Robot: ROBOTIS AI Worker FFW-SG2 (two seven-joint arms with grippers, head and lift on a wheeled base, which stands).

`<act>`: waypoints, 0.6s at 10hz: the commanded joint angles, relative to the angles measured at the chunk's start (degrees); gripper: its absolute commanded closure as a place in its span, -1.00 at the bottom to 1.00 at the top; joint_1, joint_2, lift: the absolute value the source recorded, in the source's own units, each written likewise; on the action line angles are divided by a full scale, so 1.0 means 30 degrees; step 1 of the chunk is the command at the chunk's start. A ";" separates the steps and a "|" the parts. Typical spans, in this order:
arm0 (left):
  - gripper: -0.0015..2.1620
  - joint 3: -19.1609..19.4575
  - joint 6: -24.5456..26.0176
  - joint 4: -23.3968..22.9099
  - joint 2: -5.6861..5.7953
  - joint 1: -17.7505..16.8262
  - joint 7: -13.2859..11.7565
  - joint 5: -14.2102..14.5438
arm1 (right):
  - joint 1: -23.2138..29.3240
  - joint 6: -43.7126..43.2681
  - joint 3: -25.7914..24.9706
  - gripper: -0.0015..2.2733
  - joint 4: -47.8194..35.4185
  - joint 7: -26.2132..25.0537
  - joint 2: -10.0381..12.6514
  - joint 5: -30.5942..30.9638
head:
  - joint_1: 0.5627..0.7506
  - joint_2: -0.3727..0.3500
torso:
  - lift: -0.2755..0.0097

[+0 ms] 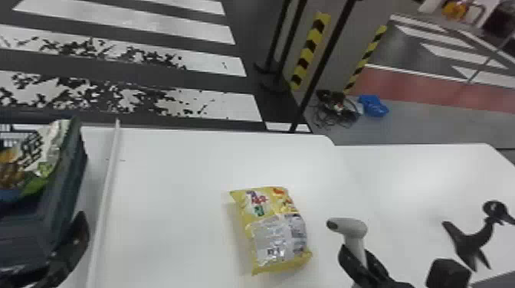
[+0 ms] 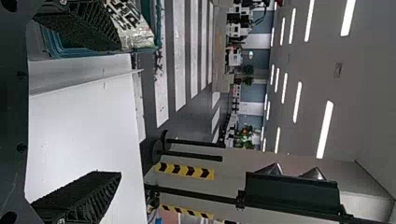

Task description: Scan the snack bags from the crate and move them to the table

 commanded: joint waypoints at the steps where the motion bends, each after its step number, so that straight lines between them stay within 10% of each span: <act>1: -0.97 0.0029 -0.0159 -0.0051 -0.0054 -0.0002 0.0000 0.0017 | 0.0376 -0.0025 0.1022 0.97 -0.0476 0.0005 0.0415 0.0187 | 0.41 -0.94 | 0.27; 6: -0.97 0.0234 -0.0335 -0.0285 -0.0054 0.0350 -0.0059 0.0105 | 0.0141 -0.1431 0.3161 0.97 0.0959 -0.0200 0.0708 0.1593 | 0.41 -0.69 | 0.27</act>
